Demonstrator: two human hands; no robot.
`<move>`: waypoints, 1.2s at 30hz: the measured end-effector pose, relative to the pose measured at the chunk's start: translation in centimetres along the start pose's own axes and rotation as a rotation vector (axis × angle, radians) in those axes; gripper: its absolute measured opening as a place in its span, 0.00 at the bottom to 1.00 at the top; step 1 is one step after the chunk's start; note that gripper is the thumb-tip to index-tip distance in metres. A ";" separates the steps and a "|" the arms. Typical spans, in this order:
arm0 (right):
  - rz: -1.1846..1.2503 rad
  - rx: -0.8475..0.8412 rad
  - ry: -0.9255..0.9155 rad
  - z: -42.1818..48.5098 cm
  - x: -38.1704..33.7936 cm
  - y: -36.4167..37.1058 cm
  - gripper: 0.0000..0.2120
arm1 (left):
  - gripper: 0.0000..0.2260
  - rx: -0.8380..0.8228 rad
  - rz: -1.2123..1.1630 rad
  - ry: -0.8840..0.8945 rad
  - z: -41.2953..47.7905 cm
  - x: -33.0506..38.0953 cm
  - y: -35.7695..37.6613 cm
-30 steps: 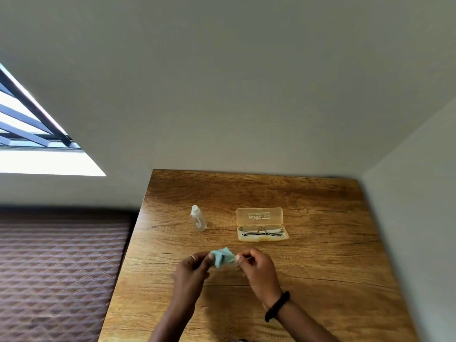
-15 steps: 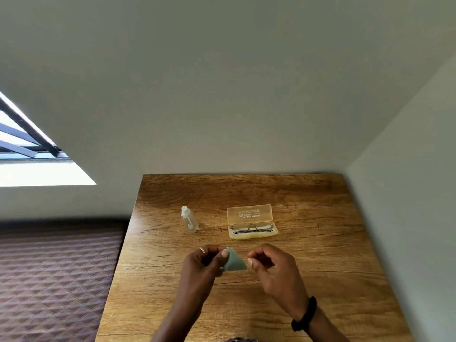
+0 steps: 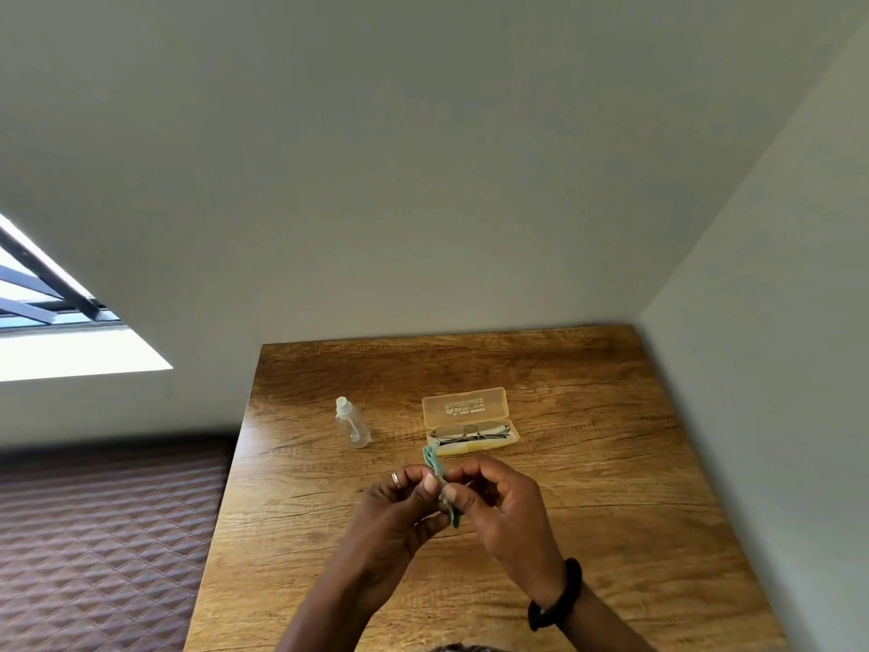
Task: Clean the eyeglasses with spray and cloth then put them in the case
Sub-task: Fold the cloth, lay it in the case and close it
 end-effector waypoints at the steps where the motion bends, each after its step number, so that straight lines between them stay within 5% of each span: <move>1: -0.021 -0.010 -0.028 0.0 -0.4 0.0 0.06 | 0.06 -0.006 0.010 0.007 0.0 0.0 0.1; 10: 0.024 -0.020 -0.049 -0.2 -1.5 -0.6 0.03 | 0.04 -0.041 0.149 0.102 -0.4 1.1 0.8; 23: 0.643 0.241 0.391 -1.1 1.2 -2.3 0.09 | 0.04 -0.007 0.001 0.089 -0.5 1.1 0.2; 28: 0.772 0.310 0.433 -1.1 2.3 -4.2 0.13 | 0.27 0.024 -0.108 0.161 -0.5 2.3 -2.0; 36: 0.595 0.168 0.572 -4.3 5.3 -3.9 0.13 | 0.27 -0.069 -0.223 0.221 -0.4 3.3 -0.8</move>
Point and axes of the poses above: each hand's wrist, its own z-axis towards the middle knuckle, its own y-axis out of the palm, x = y × z, the point moved 9 cm from there along z, towards the middle knuckle, and after that the axes turned 8 degrees about -y, right-handed, at the moved point
